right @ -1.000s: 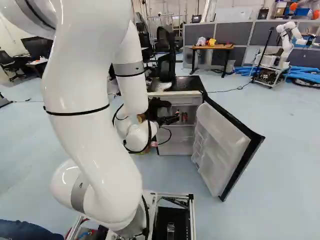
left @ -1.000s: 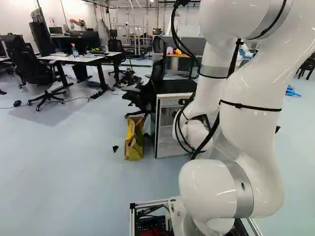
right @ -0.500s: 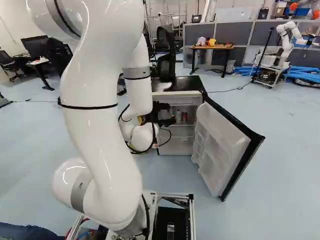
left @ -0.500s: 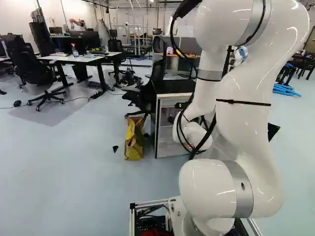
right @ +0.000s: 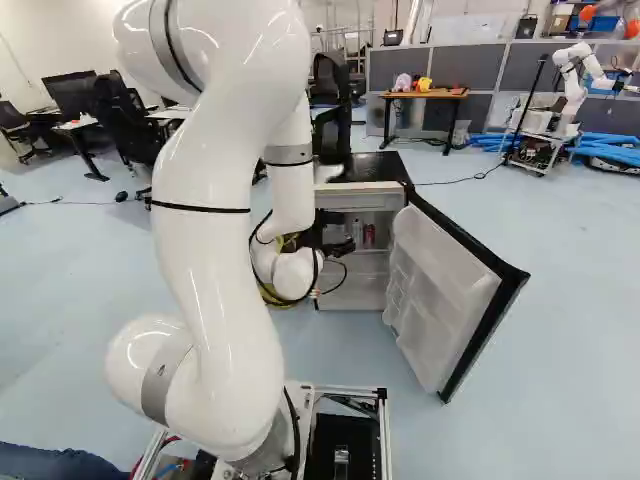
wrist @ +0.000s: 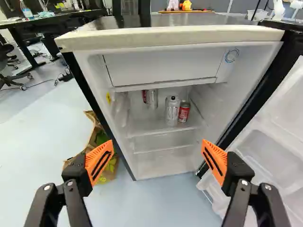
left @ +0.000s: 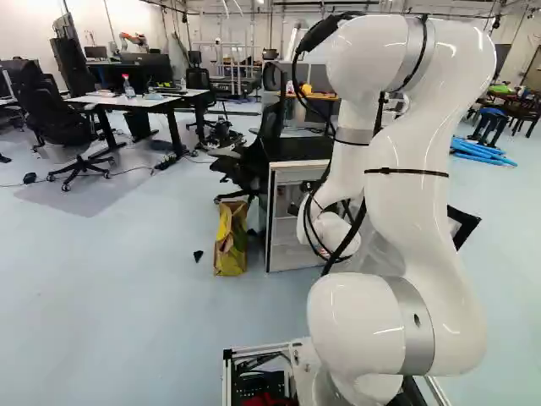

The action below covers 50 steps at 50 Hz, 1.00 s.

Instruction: Grab a drink from the fridge

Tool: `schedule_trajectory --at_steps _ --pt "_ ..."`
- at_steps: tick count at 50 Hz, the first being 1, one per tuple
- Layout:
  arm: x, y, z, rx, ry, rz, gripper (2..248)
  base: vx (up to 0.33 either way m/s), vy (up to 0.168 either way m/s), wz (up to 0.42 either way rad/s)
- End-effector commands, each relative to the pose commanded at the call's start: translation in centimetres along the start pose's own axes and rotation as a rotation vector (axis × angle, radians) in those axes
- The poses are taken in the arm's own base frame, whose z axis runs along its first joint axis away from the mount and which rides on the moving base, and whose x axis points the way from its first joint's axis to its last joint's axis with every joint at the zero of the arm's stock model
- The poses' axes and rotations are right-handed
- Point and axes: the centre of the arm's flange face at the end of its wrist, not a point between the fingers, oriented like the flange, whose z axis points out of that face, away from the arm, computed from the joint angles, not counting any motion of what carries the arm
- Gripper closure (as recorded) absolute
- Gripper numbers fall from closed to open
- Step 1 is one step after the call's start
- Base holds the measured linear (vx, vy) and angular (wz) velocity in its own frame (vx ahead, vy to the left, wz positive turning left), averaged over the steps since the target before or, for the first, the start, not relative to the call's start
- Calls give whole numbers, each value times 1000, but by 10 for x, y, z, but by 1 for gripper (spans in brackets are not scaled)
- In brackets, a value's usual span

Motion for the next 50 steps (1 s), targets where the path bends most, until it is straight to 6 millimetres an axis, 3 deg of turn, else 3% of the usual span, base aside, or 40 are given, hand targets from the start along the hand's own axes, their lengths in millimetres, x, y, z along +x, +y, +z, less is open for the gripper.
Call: schedule_trajectory --at_steps 50 --pt "-39 20 72 -28 -28 18 3 0 0 0"
